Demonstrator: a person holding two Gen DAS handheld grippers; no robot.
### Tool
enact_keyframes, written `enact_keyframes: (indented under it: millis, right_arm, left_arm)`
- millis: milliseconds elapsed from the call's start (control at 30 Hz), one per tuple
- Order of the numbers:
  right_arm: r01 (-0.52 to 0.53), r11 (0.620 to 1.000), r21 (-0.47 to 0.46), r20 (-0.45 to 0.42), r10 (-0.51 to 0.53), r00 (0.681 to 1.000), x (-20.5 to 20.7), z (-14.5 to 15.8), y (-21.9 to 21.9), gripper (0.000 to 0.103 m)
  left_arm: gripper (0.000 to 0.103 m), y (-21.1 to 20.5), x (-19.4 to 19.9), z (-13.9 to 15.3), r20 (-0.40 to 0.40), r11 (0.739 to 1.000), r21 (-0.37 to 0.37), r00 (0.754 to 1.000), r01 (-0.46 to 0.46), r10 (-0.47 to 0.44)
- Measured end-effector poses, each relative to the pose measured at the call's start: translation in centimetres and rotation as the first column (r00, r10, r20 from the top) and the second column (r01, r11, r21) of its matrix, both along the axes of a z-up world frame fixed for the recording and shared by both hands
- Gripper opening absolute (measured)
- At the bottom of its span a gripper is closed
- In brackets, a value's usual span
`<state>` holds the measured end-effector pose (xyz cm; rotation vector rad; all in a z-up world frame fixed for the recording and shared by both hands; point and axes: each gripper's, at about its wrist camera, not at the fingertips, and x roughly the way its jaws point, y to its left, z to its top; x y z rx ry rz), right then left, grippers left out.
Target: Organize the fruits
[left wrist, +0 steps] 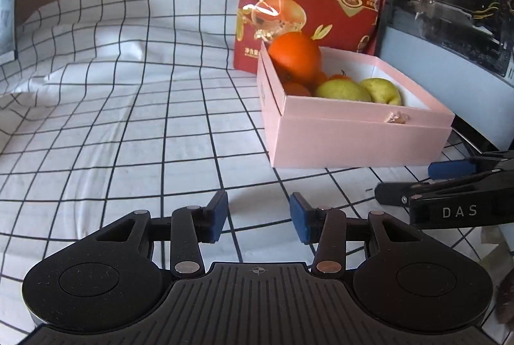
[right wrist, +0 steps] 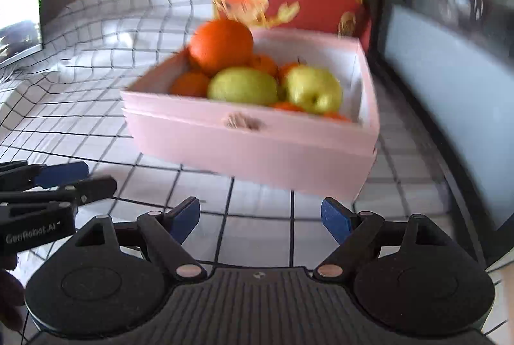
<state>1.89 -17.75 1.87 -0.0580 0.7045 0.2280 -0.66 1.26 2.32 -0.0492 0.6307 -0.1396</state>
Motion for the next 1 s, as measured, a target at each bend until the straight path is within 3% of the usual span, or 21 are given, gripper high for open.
enact_keyframes:
  millis: [67, 233, 467, 633, 1000]
  right_arm:
    - [0.022, 1.0, -0.009, 0.032, -0.022, 0.999, -0.1, -0.3, 0.1, 0.087]
    - [0.084, 0.996, -0.019, 0.022, -0.084, 0.996, 0.4, -0.5, 0.3, 0.097]
    - [0.122, 0.992, -0.014, 0.014, -0.122, 0.992, 0.8, -0.6, 0.2, 0.103]
    - [0.171, 0.985, -0.005, 0.049, -0.171, 0.984, 0.4, -1.0, 0.5, 0.103]
    - [0.176, 0.984, -0.003, 0.063, -0.176, 0.982, 0.1, -1.0, 0.3, 0.103]
  left_arm:
    - [0.048, -0.1, 0.2, -0.1, -0.002, 1.0, 0.002, 1.0, -0.003, 0.003]
    - [0.05, -0.8, 0.3, 0.1, -0.003, 1.0, 0.022, 1.0, -0.013, 0.013]
    - [0.054, -1.8, 1.1, 0.3, -0.006, 0.998, 0.066, 1.0, -0.014, 0.014]
    - [0.055, -1.8, 1.5, 0.3, -0.007, 0.998, 0.054, 1.0, -0.017, 0.018]
    - [0.055, -1.9, 1.5, 0.2, -0.006, 0.998, 0.059, 1.0, -0.018, 0.019]
